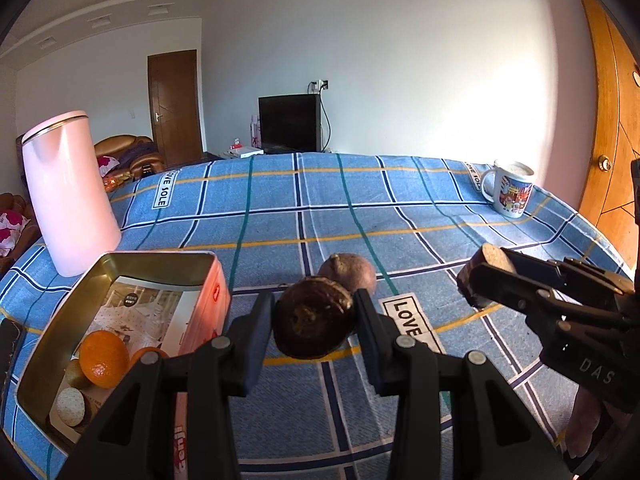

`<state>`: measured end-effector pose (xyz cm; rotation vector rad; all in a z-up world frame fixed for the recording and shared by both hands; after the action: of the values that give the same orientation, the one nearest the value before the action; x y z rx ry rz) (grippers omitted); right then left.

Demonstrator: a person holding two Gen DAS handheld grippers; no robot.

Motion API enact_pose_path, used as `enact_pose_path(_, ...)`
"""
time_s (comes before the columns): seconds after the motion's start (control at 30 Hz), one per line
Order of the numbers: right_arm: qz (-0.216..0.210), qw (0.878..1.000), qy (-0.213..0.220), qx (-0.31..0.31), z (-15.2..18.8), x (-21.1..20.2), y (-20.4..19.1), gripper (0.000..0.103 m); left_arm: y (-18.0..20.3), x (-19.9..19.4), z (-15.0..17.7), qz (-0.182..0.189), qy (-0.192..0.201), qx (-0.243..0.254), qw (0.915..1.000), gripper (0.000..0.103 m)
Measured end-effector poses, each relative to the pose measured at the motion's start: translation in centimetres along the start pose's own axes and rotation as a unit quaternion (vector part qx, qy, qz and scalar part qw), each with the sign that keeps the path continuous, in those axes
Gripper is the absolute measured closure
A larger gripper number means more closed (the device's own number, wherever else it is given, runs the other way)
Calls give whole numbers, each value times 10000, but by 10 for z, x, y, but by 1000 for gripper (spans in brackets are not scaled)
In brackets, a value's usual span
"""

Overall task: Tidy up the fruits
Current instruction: 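Grasp a mangosteen with the left tool while the right tool grasps the biscuit item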

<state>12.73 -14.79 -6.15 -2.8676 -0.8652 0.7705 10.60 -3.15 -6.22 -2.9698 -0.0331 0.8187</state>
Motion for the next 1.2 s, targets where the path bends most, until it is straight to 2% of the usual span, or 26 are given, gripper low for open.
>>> enact_pose_path(0.8,122,9972,630,-379,-4,-24,-12,66,-2,-27,-3,-260,715,-8,9971,61)
enact_pose_path(1.2,277,9951,791,-520,-4,-31,-17,66,-6,-35,-3,-185,921,-88,9955,61)
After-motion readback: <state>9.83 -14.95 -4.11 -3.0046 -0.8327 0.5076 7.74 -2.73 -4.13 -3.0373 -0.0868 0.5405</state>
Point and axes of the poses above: each gripper's, at about its wrist camera, not at the fingertips, and x roughly the way its jaws point, y to its right, z to its underside, the point moved 4 cm from there along x, roughly the way its jaws point, and after that the axes turned 9 degrees about -z, right-handed, at the moved point
